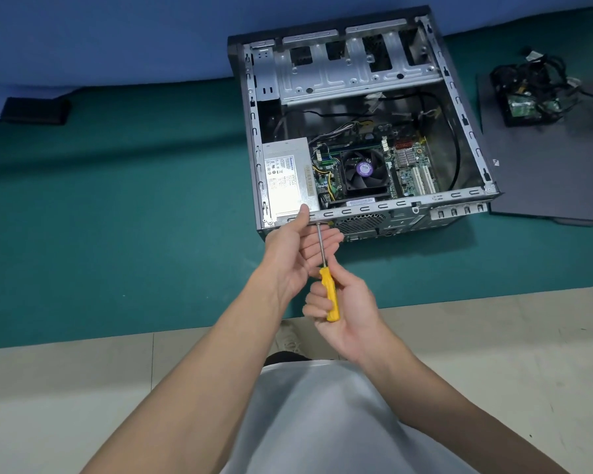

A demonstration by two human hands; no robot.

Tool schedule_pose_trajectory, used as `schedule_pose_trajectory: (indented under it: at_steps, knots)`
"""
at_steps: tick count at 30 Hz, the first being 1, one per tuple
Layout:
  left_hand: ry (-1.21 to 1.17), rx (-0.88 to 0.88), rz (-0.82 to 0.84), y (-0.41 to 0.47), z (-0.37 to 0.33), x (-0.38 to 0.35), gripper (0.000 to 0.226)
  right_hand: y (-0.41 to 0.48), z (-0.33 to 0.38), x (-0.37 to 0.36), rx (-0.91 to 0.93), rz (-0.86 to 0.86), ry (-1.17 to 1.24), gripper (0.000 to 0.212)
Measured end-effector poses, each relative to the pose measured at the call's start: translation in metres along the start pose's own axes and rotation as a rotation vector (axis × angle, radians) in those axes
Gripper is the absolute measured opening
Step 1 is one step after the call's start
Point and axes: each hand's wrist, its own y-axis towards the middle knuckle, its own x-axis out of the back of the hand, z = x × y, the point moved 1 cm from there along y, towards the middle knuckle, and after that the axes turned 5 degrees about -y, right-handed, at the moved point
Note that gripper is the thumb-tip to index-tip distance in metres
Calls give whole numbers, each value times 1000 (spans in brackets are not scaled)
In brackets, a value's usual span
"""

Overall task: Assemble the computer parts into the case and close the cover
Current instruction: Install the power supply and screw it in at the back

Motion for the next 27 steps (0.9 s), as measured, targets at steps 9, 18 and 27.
schedule_pose_trajectory:
  at_steps: [9, 18, 27]
  knots:
    - [33, -3, -1, 0, 1, -2, 45, 0, -10, 18, 596, -577, -1291, 39]
    - [38, 9, 26, 1, -1, 2, 46, -4, -2, 7, -11, 68, 79, 28]
    - [30, -12, 20, 1, 3, 1, 46, -6, -9, 5, 603, -546, -1360, 32]
